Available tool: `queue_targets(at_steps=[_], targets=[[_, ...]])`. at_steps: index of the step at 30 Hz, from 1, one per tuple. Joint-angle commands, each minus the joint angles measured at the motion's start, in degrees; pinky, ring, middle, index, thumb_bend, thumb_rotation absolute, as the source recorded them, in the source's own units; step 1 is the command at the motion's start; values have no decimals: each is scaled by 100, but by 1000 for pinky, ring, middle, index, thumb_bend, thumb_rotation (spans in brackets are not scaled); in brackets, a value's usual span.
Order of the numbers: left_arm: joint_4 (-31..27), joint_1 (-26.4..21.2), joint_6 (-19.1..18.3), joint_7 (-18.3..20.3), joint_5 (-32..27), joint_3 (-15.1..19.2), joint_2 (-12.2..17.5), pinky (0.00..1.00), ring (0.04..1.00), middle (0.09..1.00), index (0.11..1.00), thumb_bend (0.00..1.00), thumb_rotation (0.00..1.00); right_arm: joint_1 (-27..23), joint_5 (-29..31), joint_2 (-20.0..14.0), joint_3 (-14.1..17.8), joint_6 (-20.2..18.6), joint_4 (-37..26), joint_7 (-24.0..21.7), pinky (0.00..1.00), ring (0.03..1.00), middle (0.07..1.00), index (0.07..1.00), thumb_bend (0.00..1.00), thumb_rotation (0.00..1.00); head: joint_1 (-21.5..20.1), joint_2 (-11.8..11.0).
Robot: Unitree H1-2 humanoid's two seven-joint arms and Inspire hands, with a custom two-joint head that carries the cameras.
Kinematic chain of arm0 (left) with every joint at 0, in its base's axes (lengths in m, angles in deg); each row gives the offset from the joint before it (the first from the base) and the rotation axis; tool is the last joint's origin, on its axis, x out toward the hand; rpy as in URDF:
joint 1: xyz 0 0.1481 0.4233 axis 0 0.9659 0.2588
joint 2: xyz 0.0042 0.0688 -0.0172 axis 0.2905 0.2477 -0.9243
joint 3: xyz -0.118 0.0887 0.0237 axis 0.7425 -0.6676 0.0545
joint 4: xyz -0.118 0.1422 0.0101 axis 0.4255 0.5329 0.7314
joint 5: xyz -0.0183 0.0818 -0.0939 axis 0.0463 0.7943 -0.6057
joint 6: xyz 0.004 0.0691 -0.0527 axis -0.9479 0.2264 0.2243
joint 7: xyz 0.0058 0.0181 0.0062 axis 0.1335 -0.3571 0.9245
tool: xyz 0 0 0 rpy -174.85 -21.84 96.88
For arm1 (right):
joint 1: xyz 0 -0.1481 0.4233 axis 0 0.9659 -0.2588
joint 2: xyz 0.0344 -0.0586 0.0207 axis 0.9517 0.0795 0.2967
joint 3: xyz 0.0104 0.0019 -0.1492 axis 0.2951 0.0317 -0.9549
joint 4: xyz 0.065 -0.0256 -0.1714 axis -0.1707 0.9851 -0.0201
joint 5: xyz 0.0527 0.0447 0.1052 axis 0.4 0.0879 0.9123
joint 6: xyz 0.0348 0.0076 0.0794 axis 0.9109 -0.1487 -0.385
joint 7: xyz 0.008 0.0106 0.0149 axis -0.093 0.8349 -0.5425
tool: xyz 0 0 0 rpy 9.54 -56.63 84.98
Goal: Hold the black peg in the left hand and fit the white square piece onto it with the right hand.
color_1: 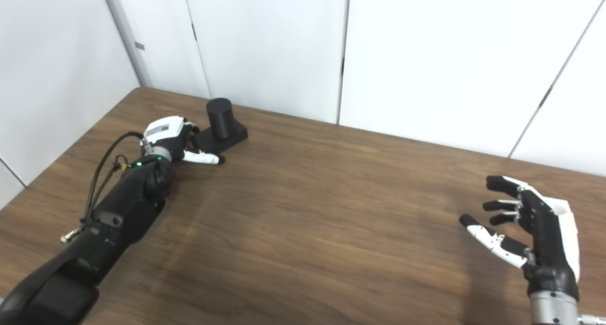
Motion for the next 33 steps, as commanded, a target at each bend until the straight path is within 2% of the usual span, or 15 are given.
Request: queue_targets(at_steps=[1,12,19,25,29,33], targets=[[-53,-352,77,-208,-2,-2,140,851,1000,1000,842,949,526,-149,-38,5,18,89,-245,51,455,584,713,692,497,0,5,2],[214,-461,89,-411,-168,-167,34,781,979,975,800,895,475,-124,-16,-9,42,90,-277,32,457,594,720,687,497,0,2,57],[112,-373,144,-455,-348,-217,39,721,946,926,668,819,342,-138,-59,-34,49,127,-211,58,453,578,717,686,495,0,3,68],[69,-295,192,-343,-546,-226,86,707,928,889,586,792,258,-143,-38,-14,73,45,-233,55,464,584,718,690,495,0,18,90],[0,-239,144,-185,-566,-332,138,718,924,881,578,742,229,-152,45,37,128,94,-214,103,469,569,709,705,500,0,28,118],[-39,-207,69,-91,-539,-416,163,682,890,843,587,685,228,-147,76,52,157,157,-188,152,535,547,712,745,491,0,28,130]])
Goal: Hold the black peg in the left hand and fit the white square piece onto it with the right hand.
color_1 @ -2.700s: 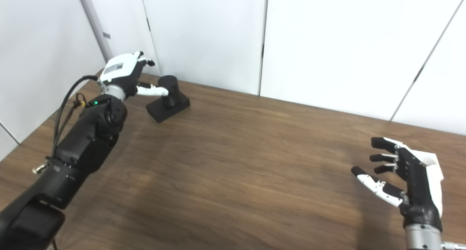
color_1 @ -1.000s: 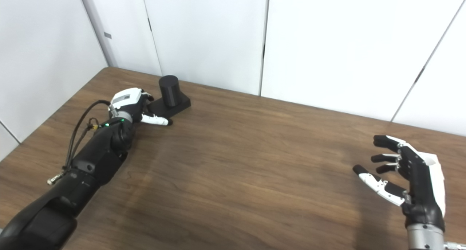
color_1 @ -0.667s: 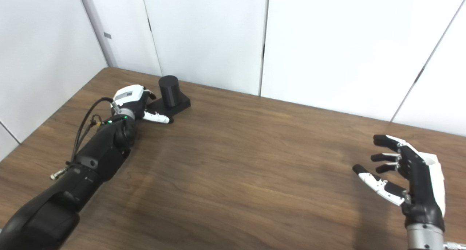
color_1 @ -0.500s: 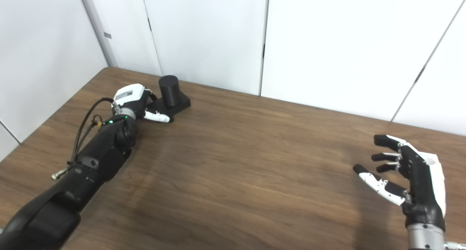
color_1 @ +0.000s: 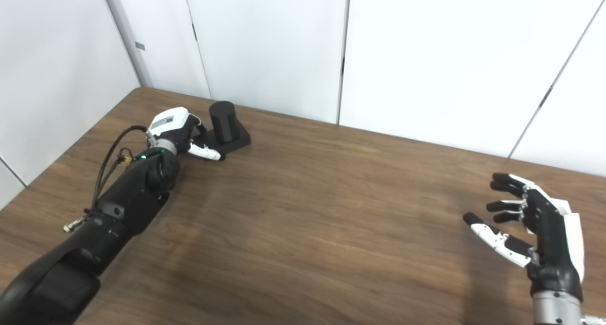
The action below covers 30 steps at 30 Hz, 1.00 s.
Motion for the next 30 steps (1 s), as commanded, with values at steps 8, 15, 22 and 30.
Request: queue_targets(at_steps=[8,15,22,30], targets=[[-137,-13,-37,303,-85,-156,106,697,869,815,537,592,148,-135,36,16,86,15,-254,65,599,575,737,759,476,0,23,22],[-238,42,91,384,-179,-182,106,749,893,833,488,518,64,-151,49,5,88,32,-234,55,565,577,737,755,476,0,18,34],[-442,145,472,293,-435,-127,37,766,910,856,482,522,56,-184,45,10,75,148,-140,91,523,555,720,737,490,0,1,28],[-787,186,570,338,-442,-222,20,776,908,859,484,524,53,-205,52,17,65,208,-107,104,521,541,715,731,495,0,-40,47]])
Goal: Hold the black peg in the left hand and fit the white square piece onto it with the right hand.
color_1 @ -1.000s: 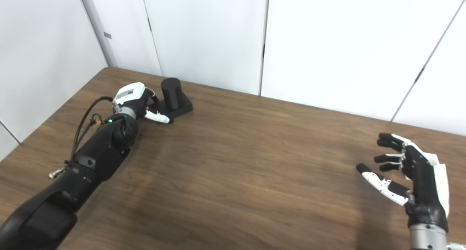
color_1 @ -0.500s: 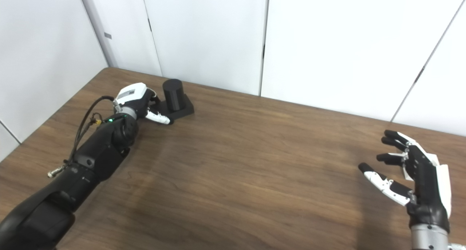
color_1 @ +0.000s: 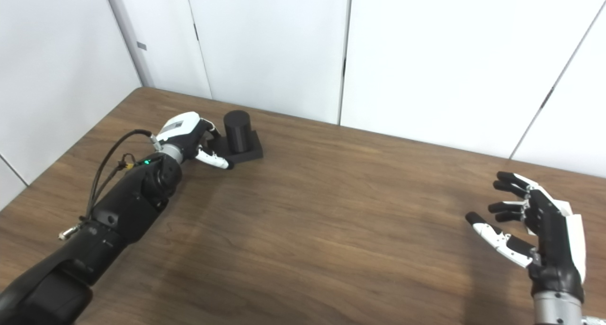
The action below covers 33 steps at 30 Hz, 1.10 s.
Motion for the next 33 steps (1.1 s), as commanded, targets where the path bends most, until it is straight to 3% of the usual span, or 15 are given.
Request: queue_targets(at_steps=[1,14,19,33], targets=[[-201,-79,200,119,-31,-98,-31,771,909,863,484,524,54,-198,7,-1,35,198,-146,81,519,544,715,730,496,0,-12,6],[-725,172,527,429,-96,-449,-201,770,927,859,483,524,54,-192,-110,-10,-15,198,-141,87,519,558,722,734,493,0,-194,35],[-986,238,602,476,23,-696,-328,792,934,858,485,524,56,-217,-107,-26,-26,394,-28,122,452,544,713,720,499,0,-245,60],[-1549,528,831,746,294,-1241,-616,789,921,853,485,525,59,-209,-168,45,-55,342,-75,136,470,549,714,734,503,0,-571,107]])
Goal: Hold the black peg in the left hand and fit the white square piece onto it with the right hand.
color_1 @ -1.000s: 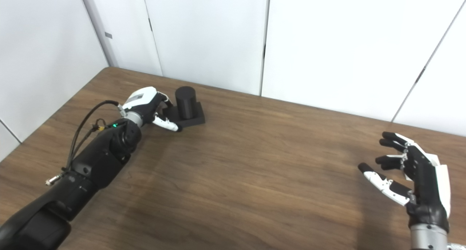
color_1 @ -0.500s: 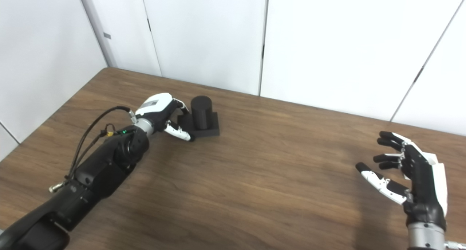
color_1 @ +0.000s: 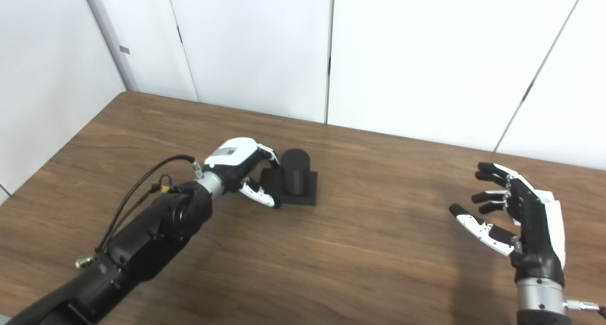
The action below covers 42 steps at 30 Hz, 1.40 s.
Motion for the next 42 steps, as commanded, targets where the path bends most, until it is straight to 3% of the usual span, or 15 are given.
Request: queue_targets(at_steps=[1,16,23,34,36,42], targets=[[-72,116,188,307,40,-243,-94,796,924,855,485,525,59,-182,-5,30,10,127,-155,73,477,551,716,735,503,0,-58,13],[-262,238,466,799,158,-987,-219,745,910,862,486,525,63,-236,-50,62,14,230,-22,106,461,547,711,731,521,0,-253,33],[-318,326,544,901,238,-1193,-250,807,906,859,487,524,65,-251,-69,68,-8,282,4,110,452,539,701,729,524,0,-314,39],[-360,435,772,1027,169,-1423,-185,839,927,859,487,524,65,-261,-111,71,-82,347,34,108,436,541,705,733,530,0,-1217,57],[-326,420,862,1051,191,-1463,-131,846,927,860,488,524,65,-302,-143,23,-116,282,-11,44,426,537,703,728,535,0,-1693,9],[-207,368,1100,1046,159,-1429,-3,828,922,860,488,524,64,-576,-299,-331,-123,211,-147,-134,461,582,700,684,561,0,-2423,-148]])
